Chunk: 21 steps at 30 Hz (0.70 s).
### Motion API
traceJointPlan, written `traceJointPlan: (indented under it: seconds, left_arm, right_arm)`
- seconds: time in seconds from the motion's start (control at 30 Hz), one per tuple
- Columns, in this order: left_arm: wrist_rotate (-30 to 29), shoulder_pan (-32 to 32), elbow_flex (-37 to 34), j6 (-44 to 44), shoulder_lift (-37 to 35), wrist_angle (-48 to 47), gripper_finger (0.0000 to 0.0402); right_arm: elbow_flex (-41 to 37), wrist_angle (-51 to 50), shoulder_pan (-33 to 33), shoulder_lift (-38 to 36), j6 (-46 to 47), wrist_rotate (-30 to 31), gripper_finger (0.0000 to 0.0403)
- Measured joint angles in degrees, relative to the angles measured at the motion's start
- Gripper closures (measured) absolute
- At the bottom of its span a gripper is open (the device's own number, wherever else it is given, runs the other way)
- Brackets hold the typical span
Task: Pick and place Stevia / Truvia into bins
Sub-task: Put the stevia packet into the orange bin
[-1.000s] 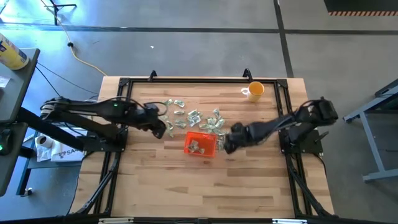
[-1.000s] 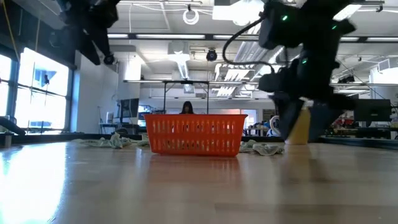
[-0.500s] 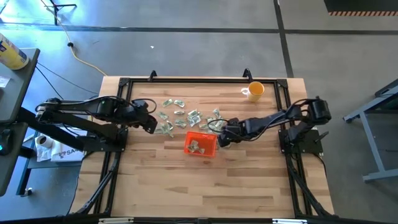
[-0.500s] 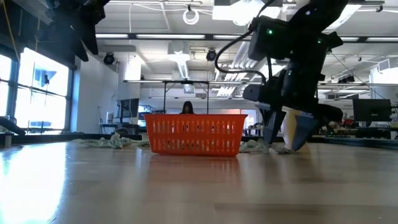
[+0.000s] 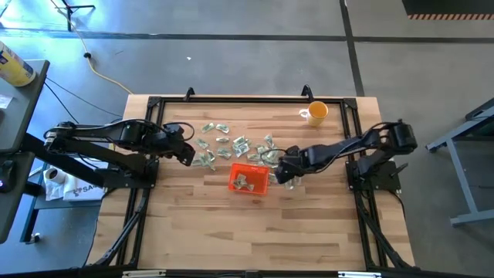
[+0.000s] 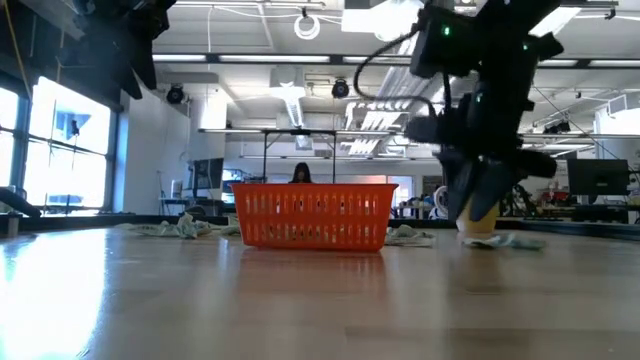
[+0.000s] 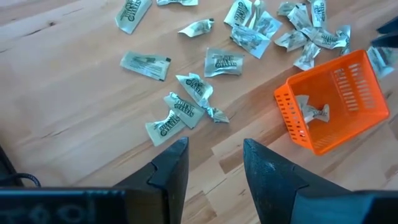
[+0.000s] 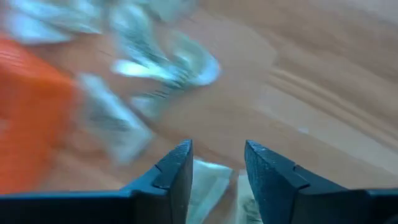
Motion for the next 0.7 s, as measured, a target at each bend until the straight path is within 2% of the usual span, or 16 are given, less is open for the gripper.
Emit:
traceJointPlan:
  seconds: [0.1,0.2,0.3,0.47,0.57,0.7]
  left_arm:
    - [-0.1,0.0,0.0,0.0,0.0,0.0,0.0217]
    - [-0.1,0.0,0.0,0.1,0.0,0.0,0.0218]
    - [-0.1,0.0,0.0,0.1,0.0,0.0,0.0218]
    - [-0.1,0.0,0.0,0.1,0.0,0.0,0.0218]
    - [-0.1,0.0,0.0,0.2,0.0,0.0,0.0218]
    - [-0.7,0.0,0.0,0.2,0.0,0.0,0.0218]
  right_arm:
    - [-0.1,-2.2,0.3,-2.6,-4.5,0.1,0.0255]
    - [0.0,-2.5,1.3,-4.7,-12.3,-0.6,0.0229]
    - [0.0,-4.8,2.5,-5.3,-20.9,-2.8,0.0194]
    - [-0.1,-6.0,5.2,-4.2,-26.4,-8.5,0.0138]
    - [-0.3,-6.9,8.1,-2.8,-27.2,-5.8,0.0116]
    - [-0.3,-8.4,10.9,-1.2,-24.5,-0.3,0.0112]
